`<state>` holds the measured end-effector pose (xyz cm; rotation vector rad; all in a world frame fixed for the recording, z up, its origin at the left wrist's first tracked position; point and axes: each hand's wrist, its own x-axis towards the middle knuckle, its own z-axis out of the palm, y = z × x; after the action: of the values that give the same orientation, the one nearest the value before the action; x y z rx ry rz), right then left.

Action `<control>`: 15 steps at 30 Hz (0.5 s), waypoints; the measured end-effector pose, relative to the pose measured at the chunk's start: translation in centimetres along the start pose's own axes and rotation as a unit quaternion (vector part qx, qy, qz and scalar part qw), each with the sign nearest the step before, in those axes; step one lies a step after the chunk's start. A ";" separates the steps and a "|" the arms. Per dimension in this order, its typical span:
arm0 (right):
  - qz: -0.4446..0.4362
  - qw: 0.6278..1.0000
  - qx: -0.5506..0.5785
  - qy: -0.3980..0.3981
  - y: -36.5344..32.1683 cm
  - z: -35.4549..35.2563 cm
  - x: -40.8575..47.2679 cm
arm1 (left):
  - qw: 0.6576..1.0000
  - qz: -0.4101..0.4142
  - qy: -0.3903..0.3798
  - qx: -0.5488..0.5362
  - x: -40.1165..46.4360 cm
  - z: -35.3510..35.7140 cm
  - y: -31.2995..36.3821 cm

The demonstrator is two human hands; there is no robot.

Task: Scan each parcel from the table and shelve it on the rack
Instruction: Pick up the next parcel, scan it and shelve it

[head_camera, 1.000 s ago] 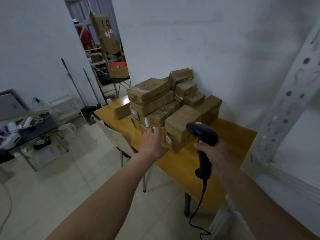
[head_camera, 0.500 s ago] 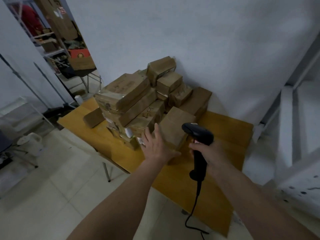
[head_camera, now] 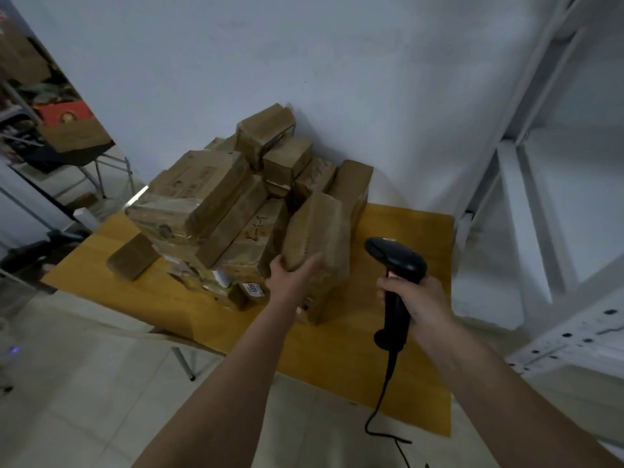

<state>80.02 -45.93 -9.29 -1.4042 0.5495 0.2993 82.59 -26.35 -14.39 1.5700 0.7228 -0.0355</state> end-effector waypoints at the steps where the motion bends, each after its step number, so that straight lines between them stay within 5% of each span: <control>1: -0.004 1.000 0.013 0.005 -0.2 0.2 -0.1 | 0.988 -0.055 -0.061 -0.130 -0.3 -0.8 0.2; 3: -0.013 0.999 0.038 0.007 -0.5 0.9 -0.4 | 0.909 -0.140 -0.183 -0.347 -0.9 -2.3 0.0; 6: -0.033 0.997 0.062 -0.010 -0.8 2.4 -1.2 | 0.840 -0.192 -0.247 -0.444 -1.7 -3.3 -0.9; 15: -0.084 0.994 0.034 -0.058 -1.3 5.3 -3.2 | 0.803 -0.179 -0.289 -0.489 -2.3 -5.7 -2.4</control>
<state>78.93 -40.55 -6.12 -1.3492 0.3409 0.2238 77.41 -22.26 -14.65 0.3577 0.4054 -0.3524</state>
